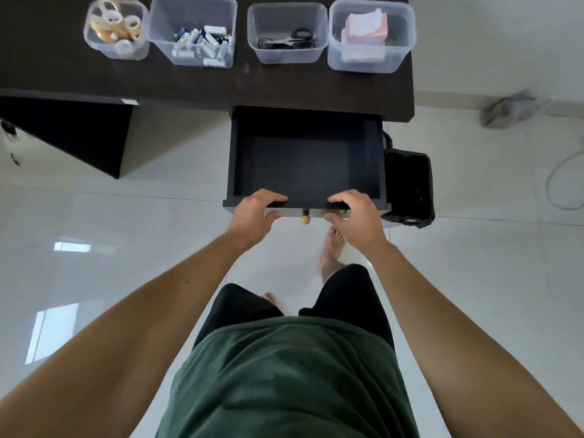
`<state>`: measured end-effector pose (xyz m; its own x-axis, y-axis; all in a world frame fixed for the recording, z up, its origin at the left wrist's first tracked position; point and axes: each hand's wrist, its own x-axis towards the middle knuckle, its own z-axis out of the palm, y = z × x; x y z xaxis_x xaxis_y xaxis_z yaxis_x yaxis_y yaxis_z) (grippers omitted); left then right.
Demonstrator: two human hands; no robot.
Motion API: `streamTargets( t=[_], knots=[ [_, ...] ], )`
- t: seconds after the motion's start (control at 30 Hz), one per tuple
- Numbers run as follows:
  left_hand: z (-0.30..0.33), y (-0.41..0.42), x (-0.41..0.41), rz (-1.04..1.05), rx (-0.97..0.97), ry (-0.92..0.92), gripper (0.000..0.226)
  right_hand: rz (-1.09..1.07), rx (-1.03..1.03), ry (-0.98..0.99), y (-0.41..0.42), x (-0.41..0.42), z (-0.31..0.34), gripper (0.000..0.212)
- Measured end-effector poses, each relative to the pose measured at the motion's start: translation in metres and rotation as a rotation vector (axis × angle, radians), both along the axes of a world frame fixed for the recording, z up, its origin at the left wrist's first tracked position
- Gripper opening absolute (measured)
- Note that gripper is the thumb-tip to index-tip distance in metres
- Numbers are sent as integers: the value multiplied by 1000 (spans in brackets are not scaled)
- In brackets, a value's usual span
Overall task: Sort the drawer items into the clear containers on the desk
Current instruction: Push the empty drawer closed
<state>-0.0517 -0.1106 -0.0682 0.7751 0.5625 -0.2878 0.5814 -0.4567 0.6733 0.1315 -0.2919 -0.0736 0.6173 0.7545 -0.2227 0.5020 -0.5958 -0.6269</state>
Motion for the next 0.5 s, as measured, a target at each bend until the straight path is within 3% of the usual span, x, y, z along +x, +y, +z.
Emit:
streamTargets(
  t=[0.5],
  knots=[
    [-11,7,17,-15,206,5,21,42,100,-157,11,8,-9,15]
  ],
)
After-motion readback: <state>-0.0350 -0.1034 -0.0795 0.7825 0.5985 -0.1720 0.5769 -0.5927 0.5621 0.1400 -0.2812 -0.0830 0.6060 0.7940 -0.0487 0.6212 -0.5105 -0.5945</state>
